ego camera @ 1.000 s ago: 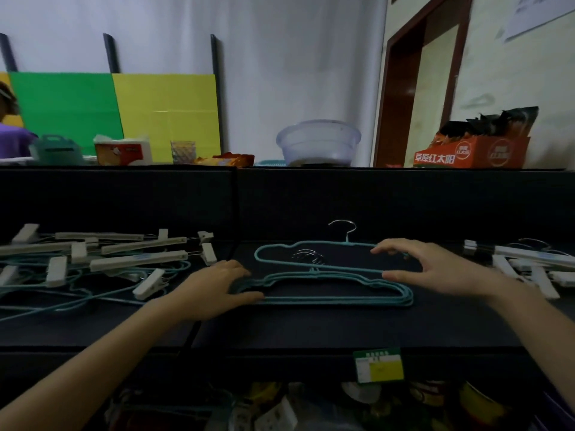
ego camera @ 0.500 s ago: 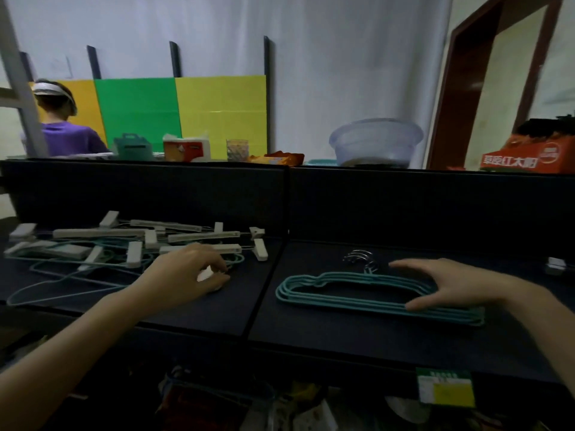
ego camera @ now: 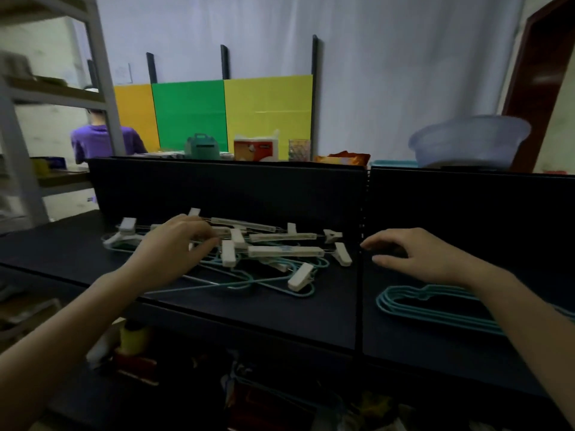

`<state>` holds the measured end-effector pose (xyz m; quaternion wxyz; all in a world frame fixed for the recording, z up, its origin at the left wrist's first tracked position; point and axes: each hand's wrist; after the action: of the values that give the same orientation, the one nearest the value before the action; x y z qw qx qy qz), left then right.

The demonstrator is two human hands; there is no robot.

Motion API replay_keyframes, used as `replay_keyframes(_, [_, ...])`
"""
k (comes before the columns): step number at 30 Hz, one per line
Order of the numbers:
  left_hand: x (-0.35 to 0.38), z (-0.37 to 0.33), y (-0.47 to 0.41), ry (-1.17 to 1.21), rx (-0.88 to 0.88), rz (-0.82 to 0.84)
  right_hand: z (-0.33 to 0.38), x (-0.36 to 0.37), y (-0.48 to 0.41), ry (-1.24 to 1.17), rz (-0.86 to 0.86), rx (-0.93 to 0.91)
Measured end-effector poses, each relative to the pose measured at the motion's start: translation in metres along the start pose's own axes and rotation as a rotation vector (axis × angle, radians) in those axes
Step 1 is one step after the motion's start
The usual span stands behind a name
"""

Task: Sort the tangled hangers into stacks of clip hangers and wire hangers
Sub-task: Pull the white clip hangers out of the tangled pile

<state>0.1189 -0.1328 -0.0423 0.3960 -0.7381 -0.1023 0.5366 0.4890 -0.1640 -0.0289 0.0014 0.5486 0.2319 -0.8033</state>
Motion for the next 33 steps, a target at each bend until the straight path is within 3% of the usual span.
replay_keyframes(12, [0.005, 0.133, -0.056, 0.017, 0.071, 0.053, 0.087, 0.075, -0.112, -0.024, 0.004, 0.135])
replay_keyframes(22, [0.052, 0.161, -0.140, -0.160, 0.213, 0.520, 0.111, 0.108, -0.148, 0.009, -0.028, 0.308])
replay_keyframes(27, [0.094, 0.155, -0.148, -0.122, 0.250, 0.760, 0.105, 0.105, -0.141, 0.058, -0.016, 0.370])
replay_keyframes(33, [0.118, 0.160, -0.153, -0.199, 0.298, 0.795, 0.099, 0.101, -0.138, 0.069, -0.034, 0.399])
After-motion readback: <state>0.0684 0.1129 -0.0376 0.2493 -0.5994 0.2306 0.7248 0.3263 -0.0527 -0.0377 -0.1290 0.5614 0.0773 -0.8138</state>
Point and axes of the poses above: each hand's wrist, its own y-axis away from the middle knuckle, its own x-axis out of the palm, z = x × y, and after that the axes turned 9 degrees about -z, right-handed
